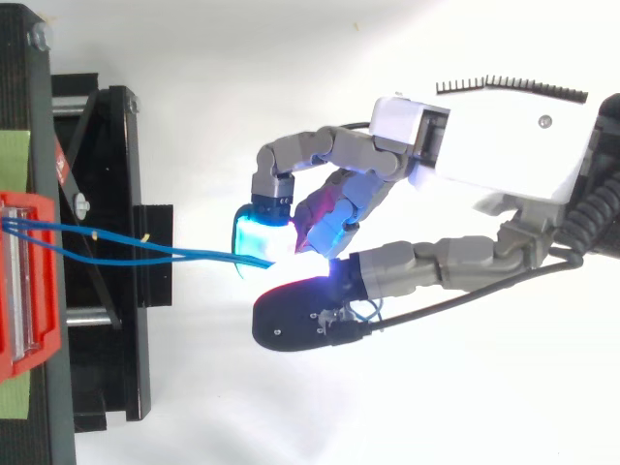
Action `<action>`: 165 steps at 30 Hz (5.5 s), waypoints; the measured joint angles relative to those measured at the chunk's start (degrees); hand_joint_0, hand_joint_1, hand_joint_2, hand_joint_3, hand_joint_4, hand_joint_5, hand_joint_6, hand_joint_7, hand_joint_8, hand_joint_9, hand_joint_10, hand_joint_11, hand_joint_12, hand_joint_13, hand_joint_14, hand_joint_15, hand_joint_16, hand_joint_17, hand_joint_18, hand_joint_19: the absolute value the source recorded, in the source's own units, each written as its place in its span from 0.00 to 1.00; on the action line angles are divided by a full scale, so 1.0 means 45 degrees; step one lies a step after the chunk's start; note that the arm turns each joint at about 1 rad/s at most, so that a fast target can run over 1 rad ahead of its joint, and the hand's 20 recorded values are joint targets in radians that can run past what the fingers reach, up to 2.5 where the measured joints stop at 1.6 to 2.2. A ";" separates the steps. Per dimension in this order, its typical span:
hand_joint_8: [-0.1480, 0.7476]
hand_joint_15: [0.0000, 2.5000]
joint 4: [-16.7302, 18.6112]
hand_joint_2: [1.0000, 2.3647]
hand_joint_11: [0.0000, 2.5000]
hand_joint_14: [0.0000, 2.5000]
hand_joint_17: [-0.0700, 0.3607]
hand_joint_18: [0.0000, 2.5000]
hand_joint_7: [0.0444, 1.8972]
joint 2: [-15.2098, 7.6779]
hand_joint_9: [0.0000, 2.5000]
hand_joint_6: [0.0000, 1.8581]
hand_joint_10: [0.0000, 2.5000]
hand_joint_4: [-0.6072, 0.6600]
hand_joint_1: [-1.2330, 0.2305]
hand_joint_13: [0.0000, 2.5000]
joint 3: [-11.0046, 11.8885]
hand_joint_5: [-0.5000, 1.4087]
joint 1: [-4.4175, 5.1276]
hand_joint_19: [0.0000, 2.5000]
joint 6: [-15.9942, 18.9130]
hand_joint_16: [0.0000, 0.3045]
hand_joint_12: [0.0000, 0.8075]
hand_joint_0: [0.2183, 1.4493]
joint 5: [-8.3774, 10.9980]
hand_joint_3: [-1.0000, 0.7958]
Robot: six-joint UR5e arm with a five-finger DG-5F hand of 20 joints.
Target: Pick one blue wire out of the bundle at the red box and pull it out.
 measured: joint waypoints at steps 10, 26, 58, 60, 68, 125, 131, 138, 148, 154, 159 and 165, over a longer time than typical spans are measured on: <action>0.49 0.18 0.0002 0.00 0.24 0.01 0.54 0.22 0.47 0.0003 0.43 0.37 0.01 0.72 0.36 0.31 0.0000 0.21 0.0048 0.23 -0.0044 0.24 0.51 0.31 -0.0006 0.51; 0.44 0.19 0.0071 0.01 0.25 0.01 0.48 0.18 0.61 0.0011 0.41 0.31 0.01 0.65 0.37 0.29 0.0000 0.21 0.0056 0.25 -0.0020 0.20 0.46 0.27 -0.0011 0.39; 0.43 0.19 0.0342 0.01 0.26 0.01 0.48 0.17 0.46 -0.0003 0.38 0.39 0.01 0.65 0.30 0.27 0.0000 0.19 0.0073 0.24 0.0231 0.20 0.45 0.28 -0.0066 0.40; 0.43 0.19 0.0365 0.01 0.26 0.01 0.47 0.16 0.43 -0.0003 0.38 0.41 0.01 0.65 0.29 0.27 0.0000 0.18 0.0073 0.24 0.0341 0.20 0.45 0.29 -0.0090 0.41; 0.43 0.19 0.0402 0.01 0.26 0.01 0.47 0.16 0.41 -0.0004 0.38 0.42 0.01 0.65 0.29 0.27 0.0000 0.18 0.0073 0.24 0.0831 0.19 0.44 0.31 -0.0140 0.43; 0.46 0.18 0.0476 0.00 0.25 0.01 0.51 0.22 0.39 -0.0004 0.41 0.44 0.01 0.72 0.31 0.31 -0.0001 0.19 0.0073 0.22 0.2142 0.22 0.48 0.37 -0.0143 0.56; 0.45 0.19 0.0489 0.00 0.25 0.01 0.50 0.21 0.46 -0.0003 0.42 0.40 0.01 0.75 0.30 0.31 0.0000 0.20 0.0074 0.22 0.2143 0.21 0.47 0.39 -0.0142 0.53; 0.44 0.19 0.0490 0.01 0.24 0.01 0.49 0.21 0.64 -0.0003 0.44 0.29 0.01 0.78 0.36 0.31 -0.0002 0.23 0.0077 0.23 0.2160 0.21 0.46 0.39 -0.0142 0.53; 0.44 0.20 0.0494 0.01 0.24 0.01 0.48 0.19 0.63 -0.0003 0.43 0.27 0.01 0.72 0.42 0.31 -0.0002 0.23 0.0084 0.25 0.2162 0.20 0.46 0.30 -0.0143 0.40; 0.45 0.20 0.0494 0.01 0.25 0.01 0.48 0.19 0.67 -0.0004 0.43 0.27 0.01 0.68 0.41 0.30 -0.0001 0.23 0.0090 0.25 0.2162 0.20 0.46 0.28 -0.0142 0.37; 0.45 0.20 0.0491 0.01 0.28 0.01 0.50 0.20 0.42 -0.0004 0.41 0.42 0.01 0.65 0.32 0.30 -0.0001 0.19 0.0091 0.24 0.2162 0.21 0.47 0.31 -0.0143 0.46; 0.45 0.19 0.0491 0.01 0.28 0.01 0.51 0.21 0.36 -0.0004 0.40 0.45 0.01 0.66 0.32 0.30 0.0000 0.18 0.0092 0.23 0.2162 0.22 0.48 0.33 -0.0143 0.52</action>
